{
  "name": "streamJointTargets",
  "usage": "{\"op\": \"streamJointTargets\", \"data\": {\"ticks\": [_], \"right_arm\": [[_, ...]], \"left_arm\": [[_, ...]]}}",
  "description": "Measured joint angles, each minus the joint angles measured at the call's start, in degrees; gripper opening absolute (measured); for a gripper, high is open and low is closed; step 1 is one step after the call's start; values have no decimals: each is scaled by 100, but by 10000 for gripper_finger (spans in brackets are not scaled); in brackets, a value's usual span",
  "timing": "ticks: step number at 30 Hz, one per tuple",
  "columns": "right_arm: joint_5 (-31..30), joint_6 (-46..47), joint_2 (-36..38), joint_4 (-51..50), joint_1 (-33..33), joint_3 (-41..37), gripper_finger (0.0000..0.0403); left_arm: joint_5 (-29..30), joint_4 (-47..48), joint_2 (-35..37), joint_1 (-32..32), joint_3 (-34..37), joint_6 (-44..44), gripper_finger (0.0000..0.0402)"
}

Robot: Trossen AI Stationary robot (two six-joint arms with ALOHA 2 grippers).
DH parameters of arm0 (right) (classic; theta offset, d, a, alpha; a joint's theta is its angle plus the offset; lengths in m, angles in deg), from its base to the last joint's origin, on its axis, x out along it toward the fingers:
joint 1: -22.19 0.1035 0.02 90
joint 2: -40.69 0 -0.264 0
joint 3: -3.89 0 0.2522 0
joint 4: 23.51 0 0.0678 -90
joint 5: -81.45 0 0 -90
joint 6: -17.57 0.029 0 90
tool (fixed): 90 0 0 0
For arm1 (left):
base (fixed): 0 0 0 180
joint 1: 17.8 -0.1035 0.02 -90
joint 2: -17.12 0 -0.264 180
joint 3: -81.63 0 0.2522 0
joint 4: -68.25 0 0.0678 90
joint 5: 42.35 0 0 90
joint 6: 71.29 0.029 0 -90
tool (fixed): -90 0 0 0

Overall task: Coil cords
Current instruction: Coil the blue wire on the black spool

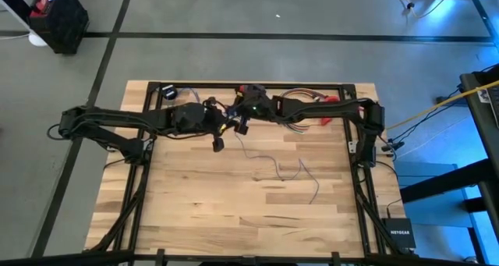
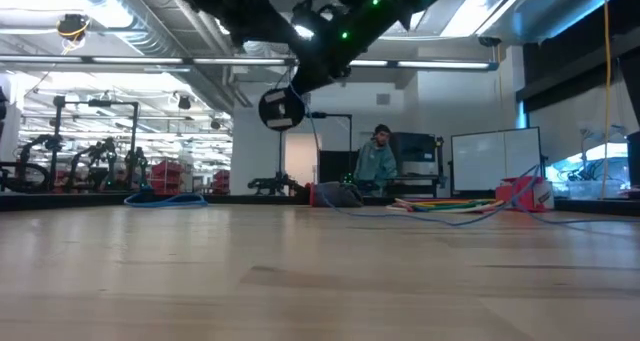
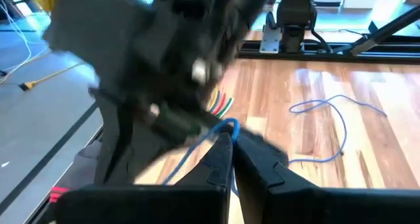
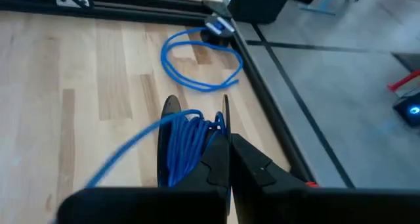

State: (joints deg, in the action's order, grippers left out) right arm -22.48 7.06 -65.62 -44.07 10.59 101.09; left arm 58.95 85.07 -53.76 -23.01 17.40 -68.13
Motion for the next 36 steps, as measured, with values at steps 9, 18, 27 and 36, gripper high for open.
{"op": "streamJointTargets", "data": {"ticks": [9,18,27,36], "right_arm": [[242,-46,569,-44,-9,31,3],[510,18,670,194,-7,22,3],[711,19,668,-47,0,22,3],[967,111,635,-17,0,-213,3]], "left_arm": [[-33,338,52,190,35,-129,5],[7,176,26,181,41,-98,5],[39,-129,23,175,39,-2,5],[630,-367,22,175,37,-113,5]]}}
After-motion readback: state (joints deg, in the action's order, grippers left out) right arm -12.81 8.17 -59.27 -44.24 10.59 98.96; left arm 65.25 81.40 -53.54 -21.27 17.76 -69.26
